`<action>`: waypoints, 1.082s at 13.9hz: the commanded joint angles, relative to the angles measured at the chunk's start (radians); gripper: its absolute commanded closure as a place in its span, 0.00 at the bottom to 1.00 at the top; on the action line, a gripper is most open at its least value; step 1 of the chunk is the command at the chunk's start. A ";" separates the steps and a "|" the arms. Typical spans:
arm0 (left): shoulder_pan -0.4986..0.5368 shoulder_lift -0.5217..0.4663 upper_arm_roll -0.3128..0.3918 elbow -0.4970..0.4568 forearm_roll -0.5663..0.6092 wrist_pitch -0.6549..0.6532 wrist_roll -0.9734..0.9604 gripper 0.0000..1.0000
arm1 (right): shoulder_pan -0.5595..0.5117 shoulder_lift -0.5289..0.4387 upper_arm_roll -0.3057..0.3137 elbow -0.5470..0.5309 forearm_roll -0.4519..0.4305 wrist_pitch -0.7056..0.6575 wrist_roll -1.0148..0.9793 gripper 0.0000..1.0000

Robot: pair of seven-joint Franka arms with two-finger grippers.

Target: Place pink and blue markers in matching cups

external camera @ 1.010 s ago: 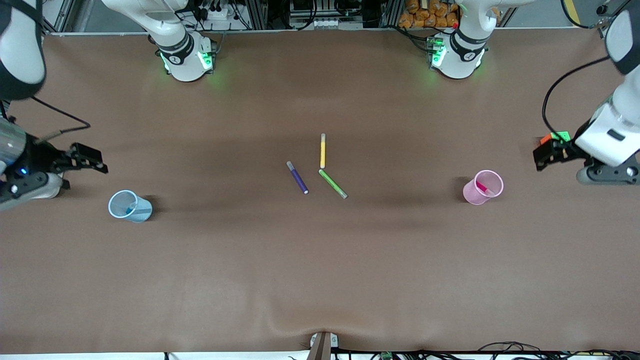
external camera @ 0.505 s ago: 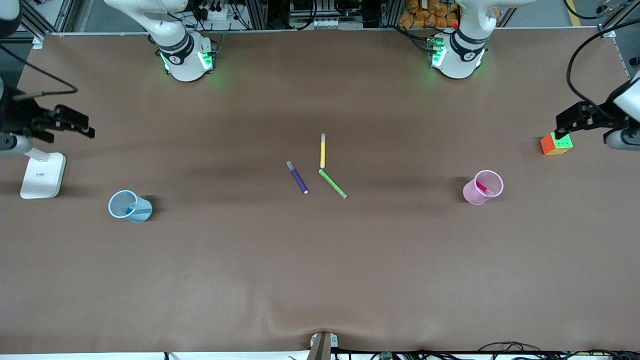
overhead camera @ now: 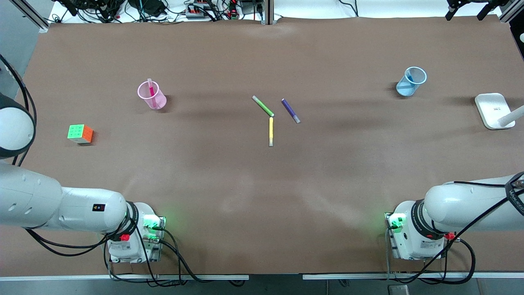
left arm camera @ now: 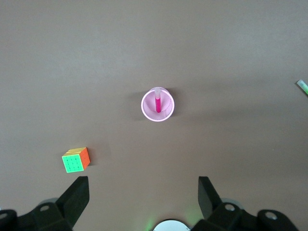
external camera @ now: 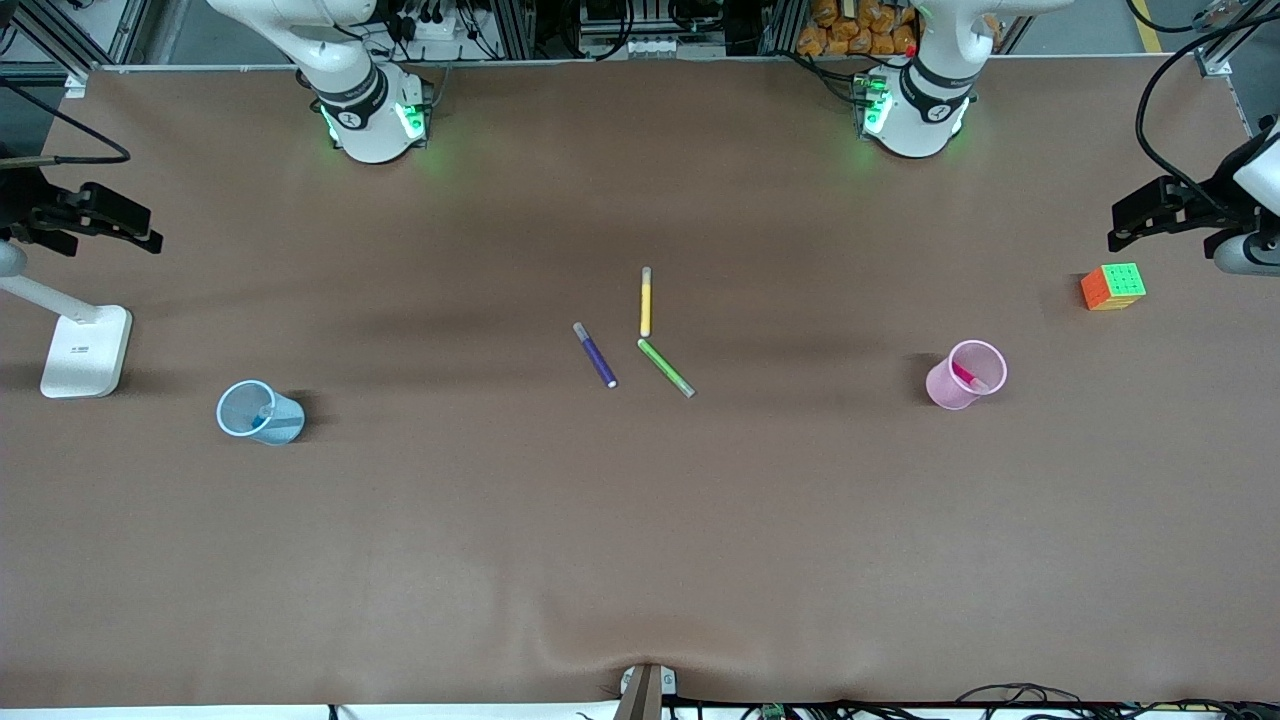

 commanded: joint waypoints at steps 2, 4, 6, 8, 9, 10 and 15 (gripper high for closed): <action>-0.008 -0.034 0.007 -0.034 -0.003 -0.023 -0.017 0.00 | 0.026 -0.022 -0.014 -0.022 -0.011 0.014 0.014 0.00; -0.008 -0.031 0.010 -0.026 0.000 -0.013 0.002 0.00 | 0.020 -0.017 -0.008 -0.019 -0.008 0.014 0.013 0.00; -0.007 -0.030 0.010 -0.026 0.000 -0.007 0.006 0.00 | 0.025 -0.014 -0.010 -0.021 -0.004 0.026 0.007 0.00; -0.007 -0.030 0.010 -0.026 -0.001 -0.009 -0.010 0.00 | 0.029 -0.014 -0.007 -0.022 -0.004 0.027 0.005 0.00; -0.005 -0.029 0.010 -0.026 -0.004 -0.009 -0.012 0.00 | 0.035 -0.014 -0.007 -0.022 -0.004 0.026 0.005 0.00; -0.001 -0.027 0.010 -0.026 -0.010 -0.007 -0.017 0.00 | 0.036 -0.014 -0.008 -0.022 -0.004 0.026 0.004 0.00; -0.004 -0.030 0.006 -0.026 -0.003 -0.009 -0.147 0.00 | 0.042 -0.009 -0.008 -0.022 -0.007 0.026 0.004 0.00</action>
